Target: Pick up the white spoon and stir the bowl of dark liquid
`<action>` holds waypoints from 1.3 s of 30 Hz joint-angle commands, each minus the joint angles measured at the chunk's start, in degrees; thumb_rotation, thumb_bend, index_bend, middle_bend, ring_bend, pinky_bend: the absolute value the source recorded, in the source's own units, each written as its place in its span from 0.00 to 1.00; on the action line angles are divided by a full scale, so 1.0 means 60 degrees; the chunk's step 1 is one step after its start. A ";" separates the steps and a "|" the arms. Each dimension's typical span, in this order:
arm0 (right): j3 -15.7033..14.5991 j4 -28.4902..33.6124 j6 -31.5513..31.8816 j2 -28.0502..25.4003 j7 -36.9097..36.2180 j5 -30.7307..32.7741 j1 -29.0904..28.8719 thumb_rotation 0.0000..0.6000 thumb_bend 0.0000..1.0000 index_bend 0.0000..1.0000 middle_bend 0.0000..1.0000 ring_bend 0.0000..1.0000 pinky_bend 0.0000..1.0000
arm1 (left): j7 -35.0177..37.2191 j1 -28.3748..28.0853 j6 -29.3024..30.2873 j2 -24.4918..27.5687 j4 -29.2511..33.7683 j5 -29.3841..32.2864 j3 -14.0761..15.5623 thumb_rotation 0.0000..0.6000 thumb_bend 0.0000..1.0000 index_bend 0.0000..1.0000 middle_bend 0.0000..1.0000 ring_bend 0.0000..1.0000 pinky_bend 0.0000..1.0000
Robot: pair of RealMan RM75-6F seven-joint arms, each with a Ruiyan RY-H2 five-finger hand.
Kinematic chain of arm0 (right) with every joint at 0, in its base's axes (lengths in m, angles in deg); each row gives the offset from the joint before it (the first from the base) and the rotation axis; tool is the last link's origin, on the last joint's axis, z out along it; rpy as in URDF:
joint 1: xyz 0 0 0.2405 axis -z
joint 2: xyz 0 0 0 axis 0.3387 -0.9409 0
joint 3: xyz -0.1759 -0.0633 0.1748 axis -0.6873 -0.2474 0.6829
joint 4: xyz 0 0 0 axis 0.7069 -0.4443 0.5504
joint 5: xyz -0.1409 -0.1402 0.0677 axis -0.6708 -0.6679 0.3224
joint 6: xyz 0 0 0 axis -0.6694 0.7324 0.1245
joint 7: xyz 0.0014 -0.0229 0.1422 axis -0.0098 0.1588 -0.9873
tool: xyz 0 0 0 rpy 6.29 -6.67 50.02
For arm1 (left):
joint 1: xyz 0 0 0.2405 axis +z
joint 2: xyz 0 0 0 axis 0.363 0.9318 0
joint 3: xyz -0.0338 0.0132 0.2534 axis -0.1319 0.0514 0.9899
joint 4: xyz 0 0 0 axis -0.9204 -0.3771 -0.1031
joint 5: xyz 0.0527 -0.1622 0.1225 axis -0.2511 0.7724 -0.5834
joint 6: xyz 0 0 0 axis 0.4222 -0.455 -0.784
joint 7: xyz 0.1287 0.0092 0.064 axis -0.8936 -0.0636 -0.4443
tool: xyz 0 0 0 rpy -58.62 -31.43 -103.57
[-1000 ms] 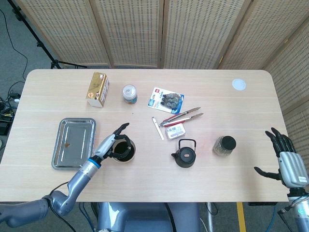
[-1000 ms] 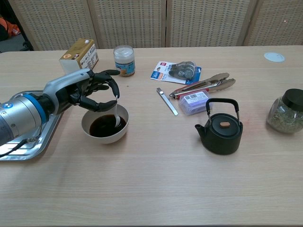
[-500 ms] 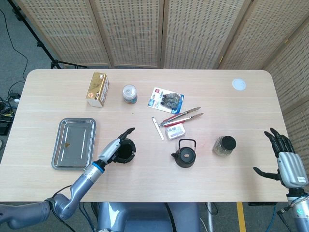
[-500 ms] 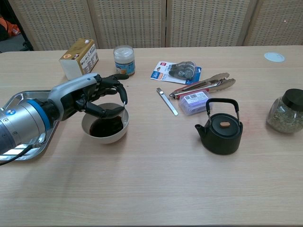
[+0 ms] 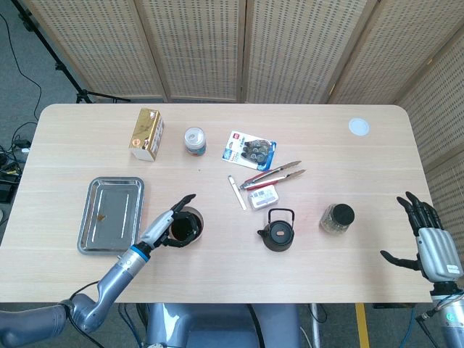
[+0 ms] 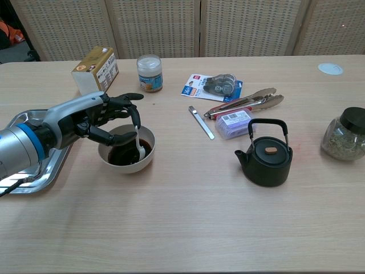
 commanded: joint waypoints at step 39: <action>-0.0006 -0.0012 -0.0004 0.0019 0.0028 -0.0009 -0.0021 1.00 0.00 0.00 0.00 0.00 0.00 | 0.0084 -0.0374 -0.0245 -0.0561 -0.0246 0.0012 -0.0211 1.00 0.48 0.61 0.00 0.00 0.00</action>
